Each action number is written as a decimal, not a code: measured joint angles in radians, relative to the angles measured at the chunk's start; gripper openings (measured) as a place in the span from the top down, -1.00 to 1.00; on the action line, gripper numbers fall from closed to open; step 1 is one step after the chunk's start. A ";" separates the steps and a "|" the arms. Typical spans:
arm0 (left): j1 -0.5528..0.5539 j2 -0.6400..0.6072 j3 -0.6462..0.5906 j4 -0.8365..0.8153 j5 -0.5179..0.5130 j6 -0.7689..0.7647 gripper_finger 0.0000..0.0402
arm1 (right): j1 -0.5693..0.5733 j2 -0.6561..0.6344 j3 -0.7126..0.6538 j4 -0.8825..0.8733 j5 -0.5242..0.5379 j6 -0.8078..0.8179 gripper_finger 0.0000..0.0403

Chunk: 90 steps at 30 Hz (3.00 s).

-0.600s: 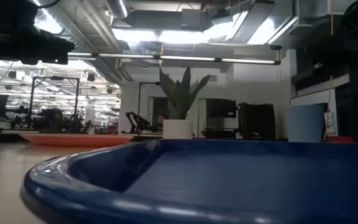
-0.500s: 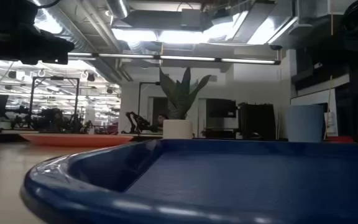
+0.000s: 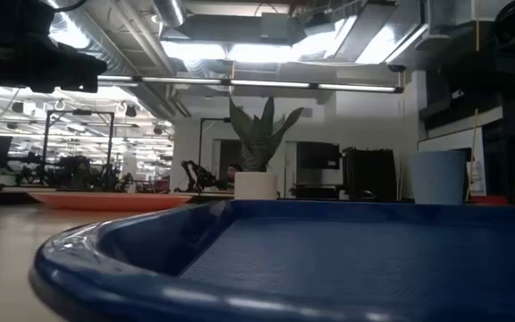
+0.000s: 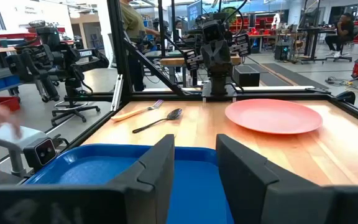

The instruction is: Pick and place plate/cup/fork/spoon on tray

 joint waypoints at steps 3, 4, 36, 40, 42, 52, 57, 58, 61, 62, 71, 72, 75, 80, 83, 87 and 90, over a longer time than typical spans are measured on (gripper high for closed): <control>0.000 0.000 0.000 0.000 0.000 0.000 1.00 | 0.000 0.000 0.000 0.000 0.000 0.000 0.38; 0.000 0.000 0.000 0.000 0.000 0.000 1.00 | 0.000 0.000 0.000 0.000 0.000 0.000 0.38; 0.000 0.000 0.000 0.223 0.052 -0.053 1.00 | 0.000 0.000 0.000 0.103 0.037 -0.023 0.38; 0.000 0.000 0.000 0.228 0.051 -0.053 1.00 | 0.000 0.000 0.000 0.104 0.038 -0.023 0.38; 0.000 0.000 0.000 0.228 0.050 -0.052 1.00 | 0.000 0.000 0.000 0.129 0.071 -0.015 0.38; 0.000 0.000 0.000 0.240 0.046 -0.050 1.00 | -0.001 0.002 0.014 0.724 0.114 -0.387 0.38; 0.000 0.000 0.000 0.242 -0.049 -0.049 1.00 | -0.003 0.097 0.209 0.549 0.158 -0.536 0.38; 0.000 0.000 0.000 0.242 -0.075 -0.049 1.00 | -0.007 0.139 0.260 0.476 0.214 -0.547 0.38; 0.000 0.000 0.000 0.228 -0.134 -0.049 1.00 | -0.026 0.277 0.430 0.223 0.529 -0.553 0.38; 0.000 0.000 0.000 0.224 -0.144 -0.048 1.00 | -0.034 0.326 0.487 0.117 0.654 -0.520 0.38; 0.000 0.005 0.000 0.214 -0.154 -0.049 1.00 | -0.134 0.751 0.977 -0.901 0.646 0.240 0.38; 0.000 0.005 0.000 0.214 -0.154 -0.049 1.00 | -0.152 0.804 1.030 -0.992 0.625 0.286 0.38; 0.000 0.005 0.000 0.211 -0.153 -0.049 1.00 | -0.205 0.953 1.159 -1.234 0.546 0.345 0.38; 0.000 0.005 0.000 0.196 -0.153 -0.049 1.00 | -0.252 1.122 1.218 -1.444 0.361 0.248 0.38; 0.000 0.006 0.000 0.180 -0.153 -0.049 1.00 | -0.269 1.177 1.190 -1.452 0.265 0.078 0.38; 0.000 0.006 0.000 0.162 -0.153 -0.050 1.00 | -0.273 1.219 1.128 -1.422 0.122 -0.045 0.38; 0.000 0.006 0.000 0.155 -0.155 -0.050 1.00 | -0.272 1.232 1.081 -1.380 0.087 -0.100 0.38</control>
